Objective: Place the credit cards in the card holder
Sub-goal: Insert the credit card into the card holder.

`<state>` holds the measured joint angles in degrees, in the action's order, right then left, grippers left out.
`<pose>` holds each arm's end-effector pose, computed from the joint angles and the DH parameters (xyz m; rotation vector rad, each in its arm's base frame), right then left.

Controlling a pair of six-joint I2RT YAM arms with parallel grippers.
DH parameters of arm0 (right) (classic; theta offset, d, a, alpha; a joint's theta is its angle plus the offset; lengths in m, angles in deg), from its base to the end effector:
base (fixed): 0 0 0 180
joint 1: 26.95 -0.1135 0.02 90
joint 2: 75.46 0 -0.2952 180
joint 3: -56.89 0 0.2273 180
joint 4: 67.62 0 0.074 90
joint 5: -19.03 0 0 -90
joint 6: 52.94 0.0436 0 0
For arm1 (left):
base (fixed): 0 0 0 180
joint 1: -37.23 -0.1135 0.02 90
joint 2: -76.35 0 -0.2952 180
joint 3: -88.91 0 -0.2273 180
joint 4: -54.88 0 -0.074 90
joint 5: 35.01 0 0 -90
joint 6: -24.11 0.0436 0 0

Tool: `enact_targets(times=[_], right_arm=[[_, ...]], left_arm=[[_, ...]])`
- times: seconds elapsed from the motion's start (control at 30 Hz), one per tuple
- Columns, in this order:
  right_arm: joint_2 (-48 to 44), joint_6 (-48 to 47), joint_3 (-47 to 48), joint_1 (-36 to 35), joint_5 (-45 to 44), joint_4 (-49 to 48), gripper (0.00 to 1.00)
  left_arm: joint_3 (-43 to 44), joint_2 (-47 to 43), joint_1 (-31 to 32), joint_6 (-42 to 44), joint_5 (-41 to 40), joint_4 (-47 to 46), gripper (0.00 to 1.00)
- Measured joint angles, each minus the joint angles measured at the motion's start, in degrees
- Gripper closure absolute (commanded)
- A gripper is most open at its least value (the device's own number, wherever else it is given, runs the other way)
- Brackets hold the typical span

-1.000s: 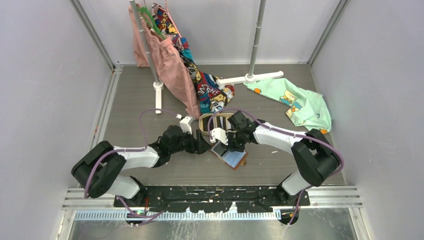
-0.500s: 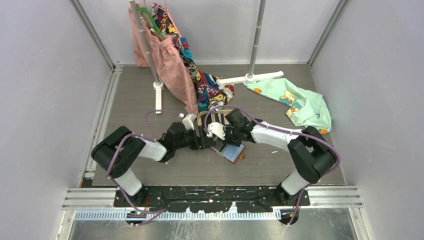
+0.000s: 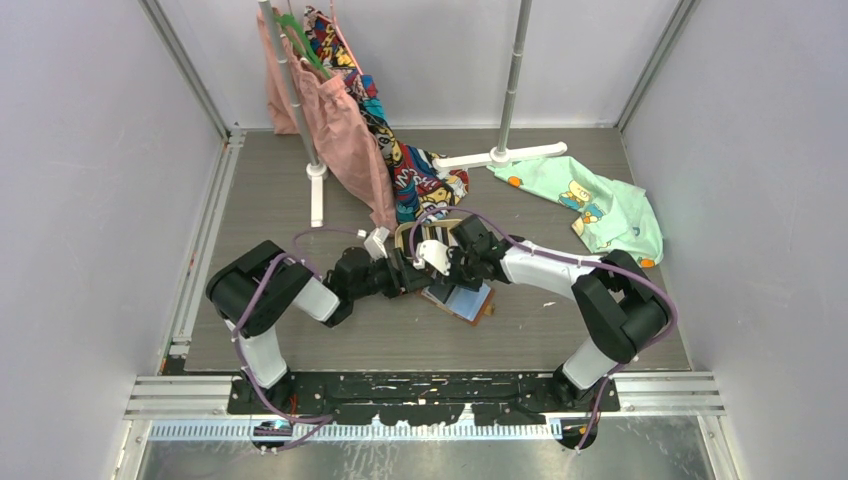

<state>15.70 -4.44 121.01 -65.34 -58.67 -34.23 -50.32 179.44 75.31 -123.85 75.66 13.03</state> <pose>0.2184 0.1849 0.2039 -1.7318 1.9524 0.2623 0.2266 -0.1971 0.1596 -0.1046 2.1977 -1.3925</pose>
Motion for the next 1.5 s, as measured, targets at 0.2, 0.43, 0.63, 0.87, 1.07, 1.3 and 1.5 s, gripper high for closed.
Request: enact_targets(times=[0.2, 0.43, 0.63, 0.87, 1.07, 1.3, 1.5], right_arm=[[-0.15, 1.86, 0.59, 0.79, 3.3, 1.22, 0.96], [-1.4, 3.45, 1.31, 3.13, 9.03, 4.72, 0.95], [-0.24, 3.37, 4.42, 3.85, 8.74, 9.42, 0.97], [-0.92, 3.65, 5.92, 8.33, 10.36, 13.7, 0.96], [2.4, 5.92, 7.74, 8.33, 10.1, 14.27, 0.96], [6.34, 6.95, 9.64, 5.07, 8.31, 14.75, 0.96], [6.4, 7.41, 10.21, 4.59, 8.11, 16.13, 0.96]], left_arm=[[-0.46, 0.17, 0.63, -0.79, -2.05, -0.5, 0.47], [0.17, -0.09, 3.3, -0.76, -3.96, 1.27, 0.51], [1.11, -0.24, 5.27, -0.79, -5.22, 2.95, 0.5], [1.11, -0.92, 5.42, -1.22, -6.32, 4.07, 0.49], [1.42, -0.9, 5.81, -1.68, -6.47, 4.26, 0.49], [1.44, 0.04, 6.84, -2.56, -7.65, 2.43, 0.49], [2.1, 0.61, 8.37, -3.1, -9.77, 2.58, 0.58]])
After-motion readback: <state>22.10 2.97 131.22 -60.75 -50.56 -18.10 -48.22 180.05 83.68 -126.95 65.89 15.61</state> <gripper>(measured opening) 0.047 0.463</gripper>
